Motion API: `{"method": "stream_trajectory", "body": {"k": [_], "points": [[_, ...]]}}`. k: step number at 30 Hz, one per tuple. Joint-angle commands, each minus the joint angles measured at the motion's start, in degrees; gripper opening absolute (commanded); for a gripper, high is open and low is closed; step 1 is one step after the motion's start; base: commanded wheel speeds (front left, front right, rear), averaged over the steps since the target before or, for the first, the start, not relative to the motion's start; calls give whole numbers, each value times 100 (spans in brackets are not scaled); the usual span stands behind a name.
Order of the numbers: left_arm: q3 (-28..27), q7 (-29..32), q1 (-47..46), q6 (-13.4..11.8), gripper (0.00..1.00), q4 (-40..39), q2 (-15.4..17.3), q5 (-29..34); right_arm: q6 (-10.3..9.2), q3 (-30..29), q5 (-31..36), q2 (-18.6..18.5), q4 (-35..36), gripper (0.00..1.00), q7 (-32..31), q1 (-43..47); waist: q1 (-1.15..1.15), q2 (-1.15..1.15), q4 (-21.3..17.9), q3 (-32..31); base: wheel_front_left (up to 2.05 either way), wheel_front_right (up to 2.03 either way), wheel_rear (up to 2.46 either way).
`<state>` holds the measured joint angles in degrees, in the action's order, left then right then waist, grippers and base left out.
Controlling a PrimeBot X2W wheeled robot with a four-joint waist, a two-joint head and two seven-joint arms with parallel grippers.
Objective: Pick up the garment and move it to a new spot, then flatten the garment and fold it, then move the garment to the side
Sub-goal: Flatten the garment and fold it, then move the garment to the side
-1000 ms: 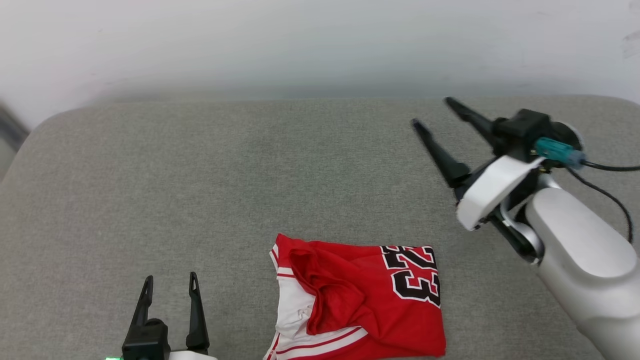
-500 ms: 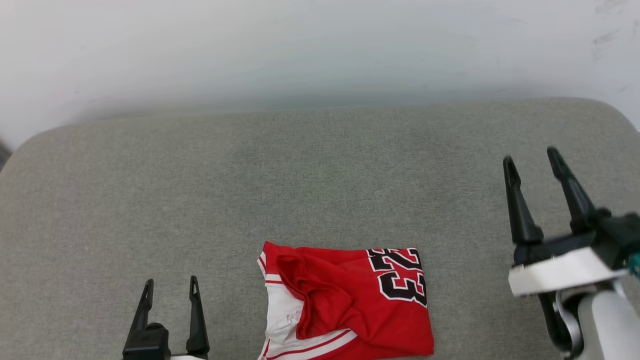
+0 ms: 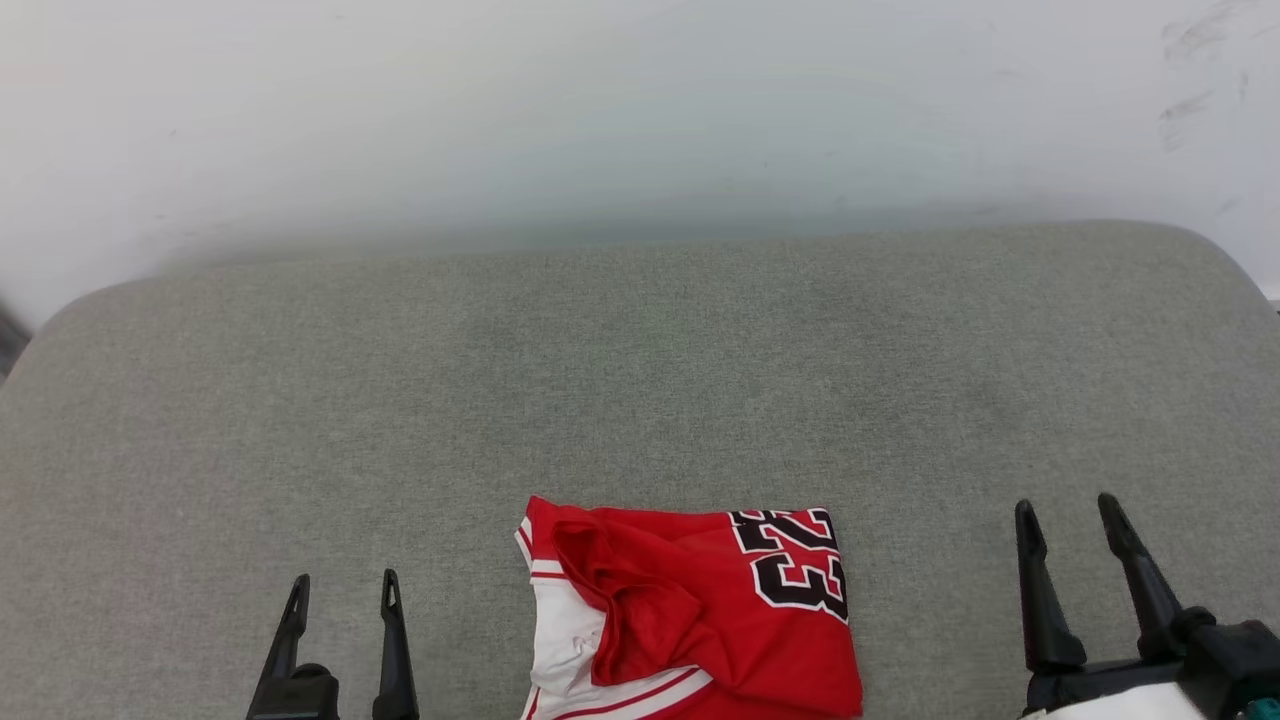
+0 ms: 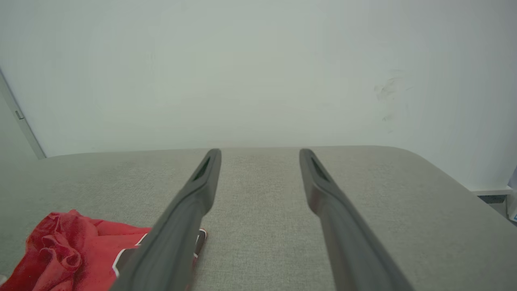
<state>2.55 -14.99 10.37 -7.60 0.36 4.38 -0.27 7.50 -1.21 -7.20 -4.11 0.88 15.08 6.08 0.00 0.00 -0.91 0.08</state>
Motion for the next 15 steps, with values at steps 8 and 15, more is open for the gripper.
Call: {"method": "stream_trajectory", "body": {"k": [8, 15], "points": [[23, -27, 163, -27, 100, -15, -29, -35, -2, 116, 151, 127, 114, 100, 9, 508, 0, 0, 50, -84, 0, 0, 0], [41, -27, 148, -34, 100, -22, -43, -50, -2, 43, 181, 132, 177, 100, 9, 71, 0, 0, 78, -55, 0, 0, 0]]}}
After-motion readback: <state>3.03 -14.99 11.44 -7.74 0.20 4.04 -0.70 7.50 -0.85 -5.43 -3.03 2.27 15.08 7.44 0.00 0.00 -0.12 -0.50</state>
